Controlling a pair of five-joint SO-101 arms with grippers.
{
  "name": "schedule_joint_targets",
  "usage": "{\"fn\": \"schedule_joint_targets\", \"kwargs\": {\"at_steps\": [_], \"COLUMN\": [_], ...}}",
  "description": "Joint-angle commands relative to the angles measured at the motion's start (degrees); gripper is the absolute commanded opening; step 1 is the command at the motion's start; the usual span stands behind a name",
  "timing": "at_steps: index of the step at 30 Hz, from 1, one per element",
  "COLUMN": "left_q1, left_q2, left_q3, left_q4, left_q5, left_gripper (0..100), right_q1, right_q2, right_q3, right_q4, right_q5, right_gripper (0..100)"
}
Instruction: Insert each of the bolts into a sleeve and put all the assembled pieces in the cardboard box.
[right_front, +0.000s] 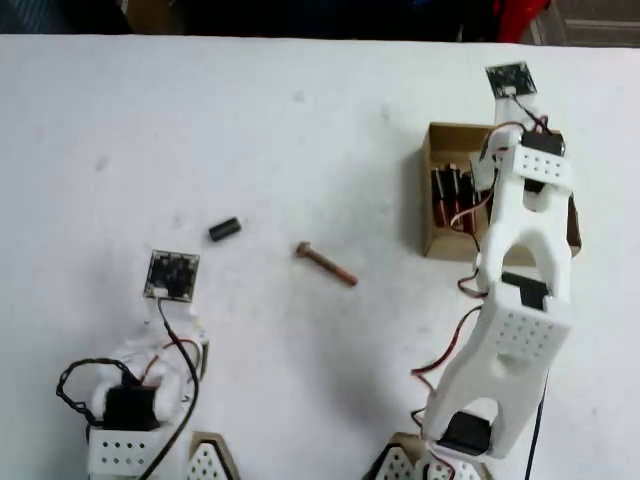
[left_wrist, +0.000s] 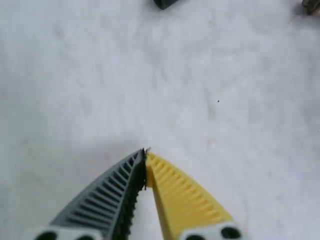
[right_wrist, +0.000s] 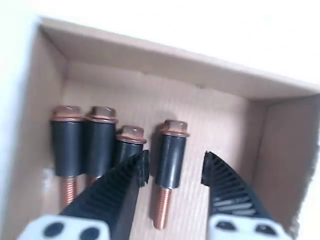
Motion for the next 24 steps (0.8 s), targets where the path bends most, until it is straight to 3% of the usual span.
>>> {"fn": "schedule_joint_targets", "kwargs": {"at_steps": [1, 6, 12, 24], "left_q1": [0.4, -0.2, -6.2, -6.7], "left_q2": [-0.4, -0.4, -0.4, -0.5], "left_q3": [-0.1, -0.1, -0.1, -0.1], "left_q4": [0.2, 0.2, -0.2, 0.3], "left_q5": [-0.5, -0.5, -0.3, -0.5], "left_gripper": [2, 2, 2, 2], "right_q1": [-2.5, -6.6, -14.2, -32.7], "right_q2": [-8.8, -16.0, -24.2, -31.3], "right_q3": [-2.6, -2.6, -2.5, -2.5], "right_q4": [3.4, 9.4, 16.4, 23.1], "right_q5": [0.4, 0.4, 0.4, 0.4], "right_gripper": [14.8, 14.8, 14.8, 14.8]}}
